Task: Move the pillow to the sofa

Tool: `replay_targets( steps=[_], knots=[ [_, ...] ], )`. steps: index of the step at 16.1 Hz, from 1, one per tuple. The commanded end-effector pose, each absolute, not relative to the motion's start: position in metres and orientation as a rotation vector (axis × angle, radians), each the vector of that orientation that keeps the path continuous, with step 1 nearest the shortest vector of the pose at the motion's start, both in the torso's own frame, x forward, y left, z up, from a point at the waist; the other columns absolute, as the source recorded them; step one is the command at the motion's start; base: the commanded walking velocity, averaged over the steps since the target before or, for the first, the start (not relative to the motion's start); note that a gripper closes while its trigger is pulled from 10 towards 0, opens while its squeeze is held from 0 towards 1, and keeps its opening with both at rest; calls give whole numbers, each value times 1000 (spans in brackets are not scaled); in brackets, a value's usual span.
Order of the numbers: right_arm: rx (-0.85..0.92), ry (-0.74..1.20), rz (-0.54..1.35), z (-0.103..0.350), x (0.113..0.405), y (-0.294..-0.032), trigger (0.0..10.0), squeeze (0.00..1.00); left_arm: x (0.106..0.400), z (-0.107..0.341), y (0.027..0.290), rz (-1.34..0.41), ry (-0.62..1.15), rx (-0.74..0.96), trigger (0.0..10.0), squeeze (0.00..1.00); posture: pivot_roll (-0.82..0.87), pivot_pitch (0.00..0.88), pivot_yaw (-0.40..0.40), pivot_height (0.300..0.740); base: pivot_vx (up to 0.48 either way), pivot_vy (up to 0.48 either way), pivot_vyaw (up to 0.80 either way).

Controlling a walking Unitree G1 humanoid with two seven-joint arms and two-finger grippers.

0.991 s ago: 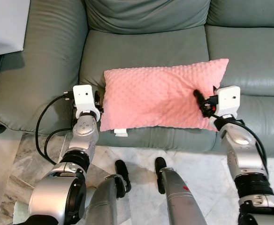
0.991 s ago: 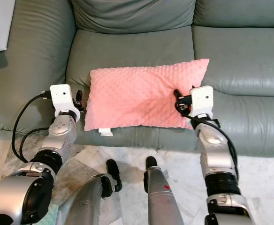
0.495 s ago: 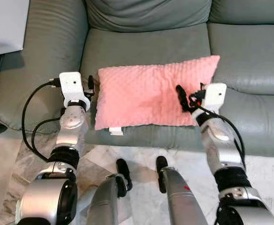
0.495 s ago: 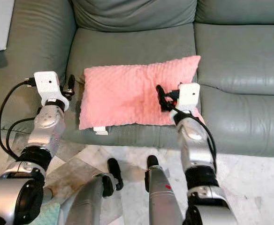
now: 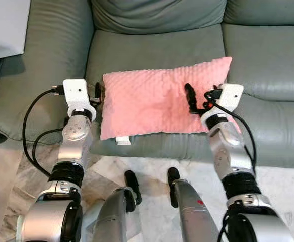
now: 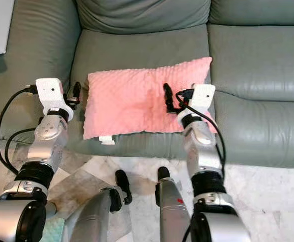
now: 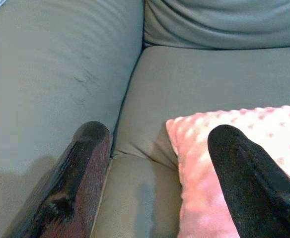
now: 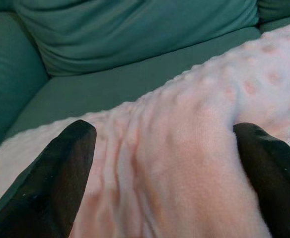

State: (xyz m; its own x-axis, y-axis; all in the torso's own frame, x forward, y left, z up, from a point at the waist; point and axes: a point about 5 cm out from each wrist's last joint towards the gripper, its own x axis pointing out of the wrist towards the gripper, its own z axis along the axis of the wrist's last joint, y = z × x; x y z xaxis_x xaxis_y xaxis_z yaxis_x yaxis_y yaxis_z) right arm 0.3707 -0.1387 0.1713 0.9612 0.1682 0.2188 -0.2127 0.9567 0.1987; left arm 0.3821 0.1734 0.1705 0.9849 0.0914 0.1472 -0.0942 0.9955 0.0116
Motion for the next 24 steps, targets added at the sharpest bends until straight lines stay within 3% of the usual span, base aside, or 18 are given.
replay_targets(
  steps=[1,4,5,6,7,12,16,19,24],
  knots=[
    [245,-170,210,161,366,-133,10000,1000,376,155,178,97,-95,15,10000,0,-161,570,140,740,0,0,0],
    [225,-164,230,159,363,-130,10000,1000,373,150,175,81,-81,15,10000,0,-166,541,133,740,0,0,0],
    [140,-161,233,157,359,-133,10000,1000,370,148,172,63,-78,16,10000,0,-168,524,130,740,0,0,0],
    [45,-156,218,155,356,-138,10000,847,368,146,170,50,-76,18,10000,0,-175,501,125,740,0,0,0],
    [-51,-134,200,148,349,-146,10000,0,363,140,170,34,-68,28,10000,0,-178,465,118,740,0,0,0],
    [-92,-115,133,133,314,-164,10000,0,324,108,173,33,-4,25,10000,0,-176,320,89,740,0,0,0],
    [-74,-131,149,140,305,-150,10000,0,305,104,171,33,3,14,10000,0,-156,224,69,740,0,0,0],
    [-46,-126,267,139,294,-129,10000,0,294,101,175,52,4,3,10000,0,-137,138,42,740,0,0,0],
    [-5,-91,357,134,279,-125,10000,0,276,89,180,91,49,14,10000,0,-97,51,-4,740,0,0,0]
  ],
)
